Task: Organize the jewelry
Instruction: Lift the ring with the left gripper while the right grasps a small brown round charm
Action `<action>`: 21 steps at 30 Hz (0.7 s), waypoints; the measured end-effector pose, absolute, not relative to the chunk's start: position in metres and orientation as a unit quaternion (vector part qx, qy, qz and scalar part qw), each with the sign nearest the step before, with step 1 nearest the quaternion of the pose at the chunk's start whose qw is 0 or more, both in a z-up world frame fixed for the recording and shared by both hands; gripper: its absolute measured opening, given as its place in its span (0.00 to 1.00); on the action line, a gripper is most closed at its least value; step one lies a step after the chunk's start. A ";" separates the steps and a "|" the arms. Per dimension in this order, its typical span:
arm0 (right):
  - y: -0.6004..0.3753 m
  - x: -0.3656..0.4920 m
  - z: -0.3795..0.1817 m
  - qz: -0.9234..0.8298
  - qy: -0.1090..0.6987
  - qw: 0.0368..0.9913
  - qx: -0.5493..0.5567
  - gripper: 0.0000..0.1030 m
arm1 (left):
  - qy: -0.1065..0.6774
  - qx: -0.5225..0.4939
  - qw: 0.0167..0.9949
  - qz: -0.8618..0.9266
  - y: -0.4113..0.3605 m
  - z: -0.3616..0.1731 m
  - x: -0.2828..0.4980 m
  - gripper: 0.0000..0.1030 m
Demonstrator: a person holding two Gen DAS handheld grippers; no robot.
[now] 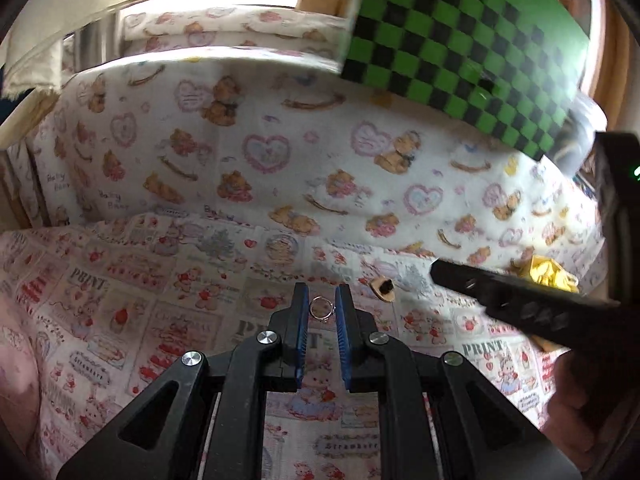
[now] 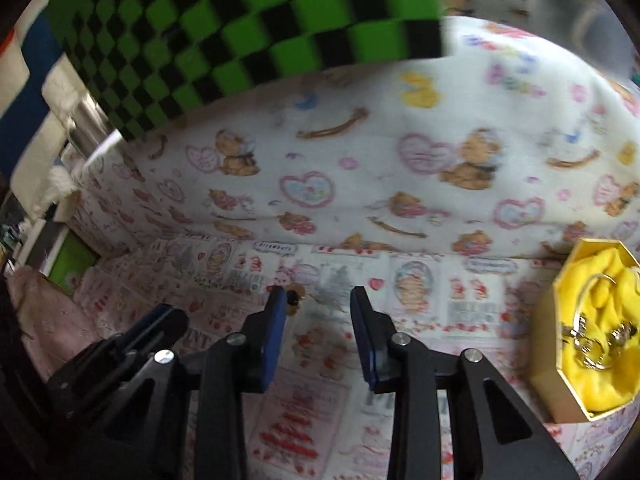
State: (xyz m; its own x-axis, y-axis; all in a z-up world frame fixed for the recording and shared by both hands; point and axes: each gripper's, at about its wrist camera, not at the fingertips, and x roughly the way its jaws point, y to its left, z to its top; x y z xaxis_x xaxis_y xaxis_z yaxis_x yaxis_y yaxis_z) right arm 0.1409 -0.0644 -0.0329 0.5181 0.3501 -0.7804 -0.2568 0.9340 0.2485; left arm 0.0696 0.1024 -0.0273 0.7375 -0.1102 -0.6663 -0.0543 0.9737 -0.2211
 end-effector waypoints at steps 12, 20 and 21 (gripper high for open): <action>-0.020 0.157 -0.056 0.167 0.480 0.861 0.004 0.15 | 0.358 -0.132 0.925 0.002 0.119 -0.024 0.068 0.12; -0.024 0.146 -0.056 0.162 0.467 0.869 -0.017 0.08 | 0.347 -0.105 0.932 0.006 0.109 -0.020 0.065 0.12; -0.027 0.141 -0.053 0.162 0.463 0.871 -0.021 0.08 | 0.346 -0.100 0.933 0.006 0.106 -0.020 0.064 0.12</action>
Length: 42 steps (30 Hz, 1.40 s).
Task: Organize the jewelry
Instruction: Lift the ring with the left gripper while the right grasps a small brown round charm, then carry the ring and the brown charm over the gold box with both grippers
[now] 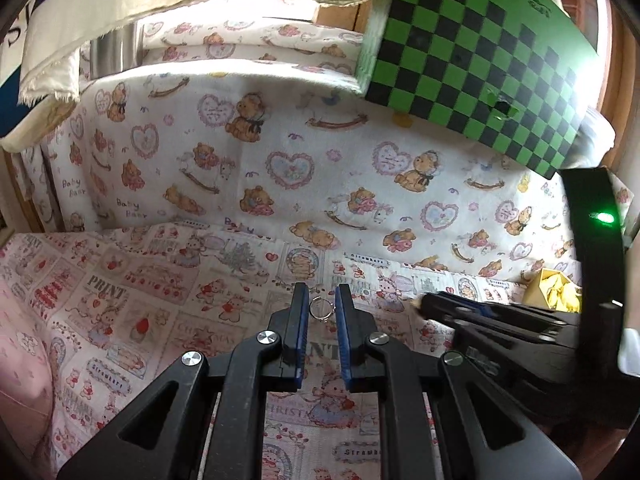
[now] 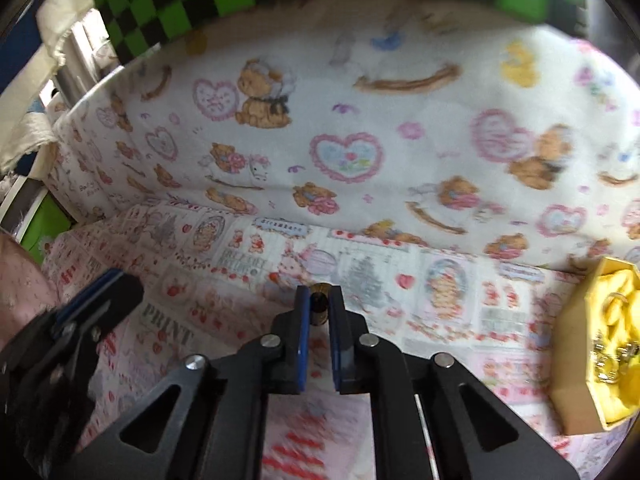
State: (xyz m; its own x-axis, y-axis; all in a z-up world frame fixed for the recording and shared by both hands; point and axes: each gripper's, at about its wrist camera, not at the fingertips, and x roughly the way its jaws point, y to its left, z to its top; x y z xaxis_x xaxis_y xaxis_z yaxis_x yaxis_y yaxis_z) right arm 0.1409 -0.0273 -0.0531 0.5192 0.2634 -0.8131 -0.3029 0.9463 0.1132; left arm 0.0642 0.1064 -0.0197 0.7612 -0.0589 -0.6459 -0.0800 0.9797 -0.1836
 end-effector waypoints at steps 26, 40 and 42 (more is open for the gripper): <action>-0.189 0.033 0.019 0.083 0.262 0.961 -0.012 0.08 | 0.229 -0.006 0.971 -0.072 -0.006 0.046 0.024 0.12; -0.248 0.053 0.006 0.087 0.277 0.953 0.082 0.08 | 0.280 -0.038 0.942 -0.180 -0.088 0.035 0.078 0.12; -0.256 0.058 0.002 0.087 0.287 0.949 0.099 0.08 | 0.286 -0.036 0.940 -0.181 -0.092 0.029 0.083 0.12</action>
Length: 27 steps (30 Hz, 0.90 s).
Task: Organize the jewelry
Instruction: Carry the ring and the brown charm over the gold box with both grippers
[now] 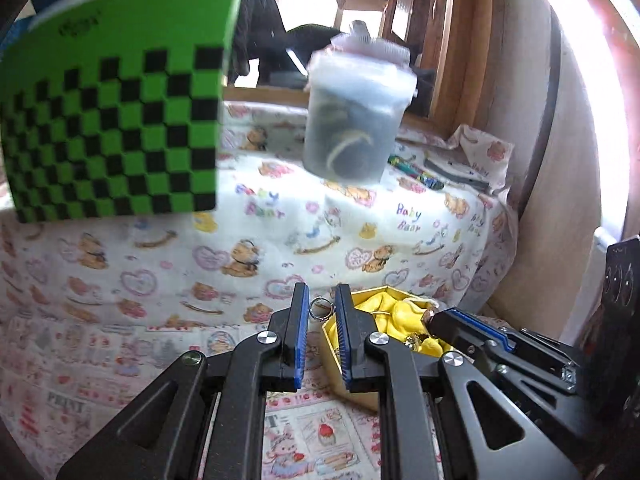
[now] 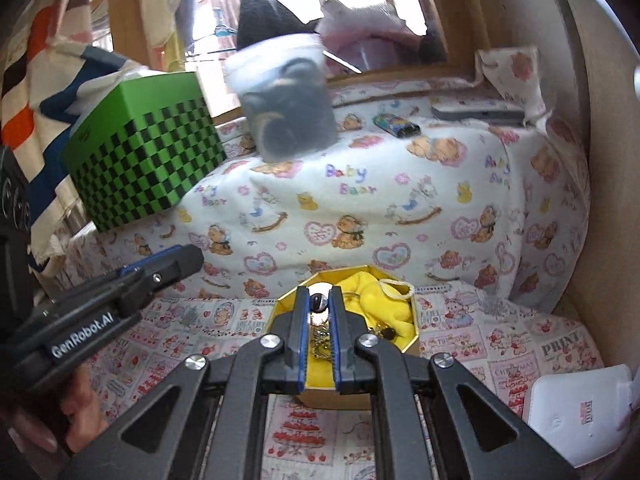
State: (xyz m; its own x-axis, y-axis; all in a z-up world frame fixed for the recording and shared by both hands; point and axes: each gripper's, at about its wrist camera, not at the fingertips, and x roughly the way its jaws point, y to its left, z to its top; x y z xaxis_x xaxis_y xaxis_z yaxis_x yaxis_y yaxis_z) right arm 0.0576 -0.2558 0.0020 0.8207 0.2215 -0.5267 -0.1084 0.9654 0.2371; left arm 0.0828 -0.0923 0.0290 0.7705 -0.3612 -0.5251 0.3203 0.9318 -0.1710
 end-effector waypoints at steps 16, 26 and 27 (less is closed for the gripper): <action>-0.265 0.071 -0.009 0.071 0.308 0.942 0.116 0.08 | 0.307 0.002 0.933 -0.187 -0.116 0.009 0.097 0.12; -0.283 0.062 -0.003 0.060 0.299 0.940 0.153 0.12 | 0.326 -0.001 0.922 -0.211 -0.124 0.008 0.101 0.12; -0.284 0.061 -0.003 0.056 0.298 0.940 0.153 0.12 | 0.330 0.000 0.919 -0.216 -0.127 0.007 0.101 0.12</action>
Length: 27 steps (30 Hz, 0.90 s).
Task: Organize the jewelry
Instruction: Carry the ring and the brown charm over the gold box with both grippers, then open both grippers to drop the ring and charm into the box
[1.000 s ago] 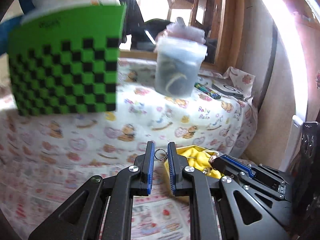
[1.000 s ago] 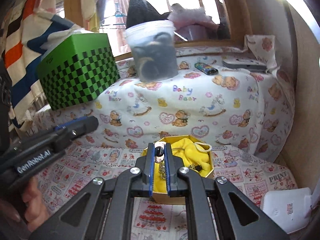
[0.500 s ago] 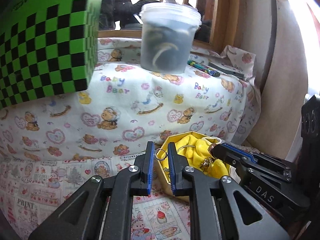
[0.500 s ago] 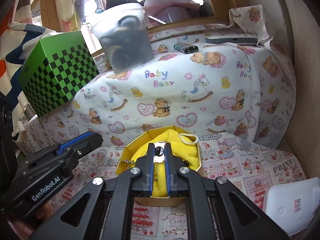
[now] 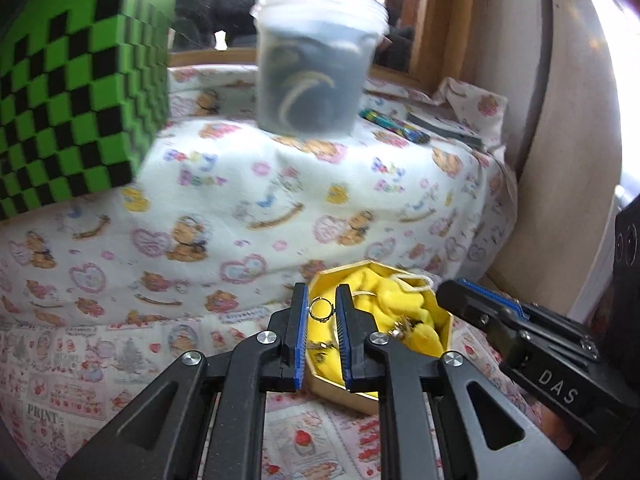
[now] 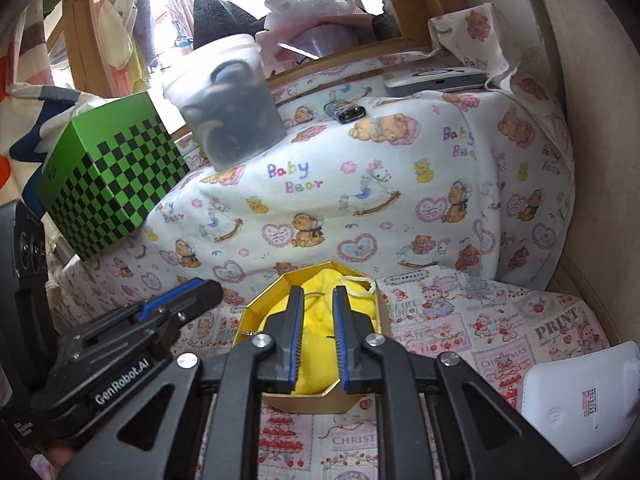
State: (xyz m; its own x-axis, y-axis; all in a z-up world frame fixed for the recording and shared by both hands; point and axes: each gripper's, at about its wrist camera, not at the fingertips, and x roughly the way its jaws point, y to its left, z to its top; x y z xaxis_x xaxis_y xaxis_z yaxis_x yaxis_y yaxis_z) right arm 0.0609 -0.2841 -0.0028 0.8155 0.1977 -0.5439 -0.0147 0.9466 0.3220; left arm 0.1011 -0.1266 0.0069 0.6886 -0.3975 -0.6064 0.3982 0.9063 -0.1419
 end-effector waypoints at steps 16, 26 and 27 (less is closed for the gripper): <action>-0.282 0.053 0.001 0.045 0.286 0.946 0.147 0.20 | 0.276 -0.003 0.943 -0.183 -0.094 0.036 0.072 0.36; -0.258 0.033 0.016 0.048 0.246 0.964 0.091 0.23 | 0.181 0.021 0.976 -0.122 -0.048 0.070 0.016 0.66; -0.255 0.030 0.018 0.048 0.240 0.966 0.082 0.25 | 0.173 0.022 0.978 -0.116 -0.045 0.072 0.012 0.70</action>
